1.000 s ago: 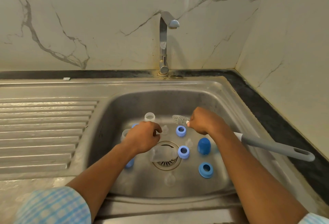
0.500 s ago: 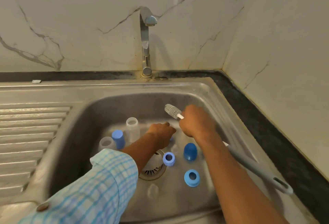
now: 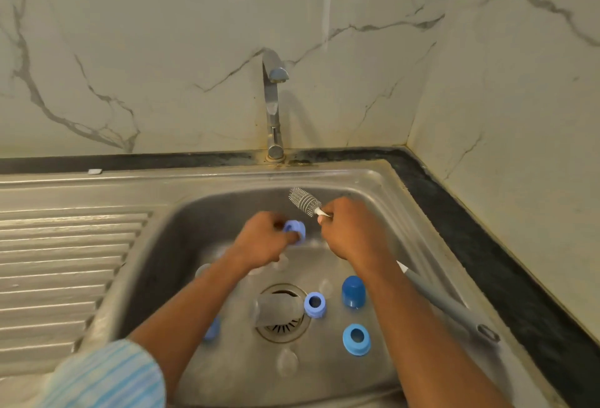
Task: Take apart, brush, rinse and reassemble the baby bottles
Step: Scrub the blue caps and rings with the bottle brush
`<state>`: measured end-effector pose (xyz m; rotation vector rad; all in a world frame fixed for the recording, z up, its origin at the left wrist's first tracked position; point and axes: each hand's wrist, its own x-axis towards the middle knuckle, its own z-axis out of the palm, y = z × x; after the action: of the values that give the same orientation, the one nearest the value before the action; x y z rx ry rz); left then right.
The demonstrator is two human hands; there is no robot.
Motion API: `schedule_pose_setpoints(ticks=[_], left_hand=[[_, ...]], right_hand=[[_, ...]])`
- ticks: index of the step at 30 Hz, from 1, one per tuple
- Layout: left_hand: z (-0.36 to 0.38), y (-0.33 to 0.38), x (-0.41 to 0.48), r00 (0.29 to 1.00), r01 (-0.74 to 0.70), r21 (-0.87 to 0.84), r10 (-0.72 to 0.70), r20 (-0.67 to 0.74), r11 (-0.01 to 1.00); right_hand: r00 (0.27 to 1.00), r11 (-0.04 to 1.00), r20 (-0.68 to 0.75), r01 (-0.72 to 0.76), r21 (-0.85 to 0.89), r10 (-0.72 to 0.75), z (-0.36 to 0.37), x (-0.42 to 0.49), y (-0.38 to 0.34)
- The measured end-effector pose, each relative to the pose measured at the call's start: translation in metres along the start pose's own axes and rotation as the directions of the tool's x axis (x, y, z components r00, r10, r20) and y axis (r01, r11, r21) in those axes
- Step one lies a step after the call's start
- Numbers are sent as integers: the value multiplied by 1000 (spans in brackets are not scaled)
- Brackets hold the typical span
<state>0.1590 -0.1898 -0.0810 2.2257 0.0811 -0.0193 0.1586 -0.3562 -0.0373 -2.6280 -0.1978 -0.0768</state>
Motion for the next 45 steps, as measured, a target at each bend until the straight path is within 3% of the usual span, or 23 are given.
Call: schedule_pose_setpoints(ticks=[1, 3, 6, 9, 15, 22, 29, 32, 36, 42, 45], left_hand=[[-15, 4, -13, 996, 78, -248, -85, -17, 966], [-43, 6, -40, 981, 162, -621, -196, 15, 767], [-66, -5, -65, 979, 142, -824, -203, 34, 548], [-69, -18, -71, 978, 161, -827, -198, 61, 538], [-59, -12, -67, 978, 209, -712, -134, 162, 670], [-62, -17, -60, 990, 129, -702, -129, 52, 700], [-67, -21, -61, 990, 143, -700, -101, 101, 700], [-64, -22, -62, 996, 82, -697, -45, 71, 712], [-66, -29, -60, 999, -29, -663, 44, 5, 748], [-71, -32, -64, 988, -58, -675, 137, 65, 735], [-72, -31, -63, 989, -61, -729, 140, 48, 682]], right_hand=[[1000, 1000, 4, 28, 11, -28, -3, -2, -3], [996, 996, 17, 93, 11, -93, -9, -10, -11], [984, 983, 41, 178, -37, -176, -19, -29, -19], [972, 967, 32, 235, -102, -233, -22, -48, -25], [956, 942, 31, 291, -165, -290, -14, -49, -33], [951, 932, -3, 301, -204, -308, -7, -39, -37], [943, 923, 0, 326, -203, -333, -10, -39, -40], [935, 912, -4, 344, -224, -354, -8, -39, -42], [946, 935, 29, 323, -148, -322, -8, -40, -42], [917, 946, 244, 324, 11, -317, -19, -41, -38], [935, 943, 127, 322, 84, -331, -18, -46, -36]])
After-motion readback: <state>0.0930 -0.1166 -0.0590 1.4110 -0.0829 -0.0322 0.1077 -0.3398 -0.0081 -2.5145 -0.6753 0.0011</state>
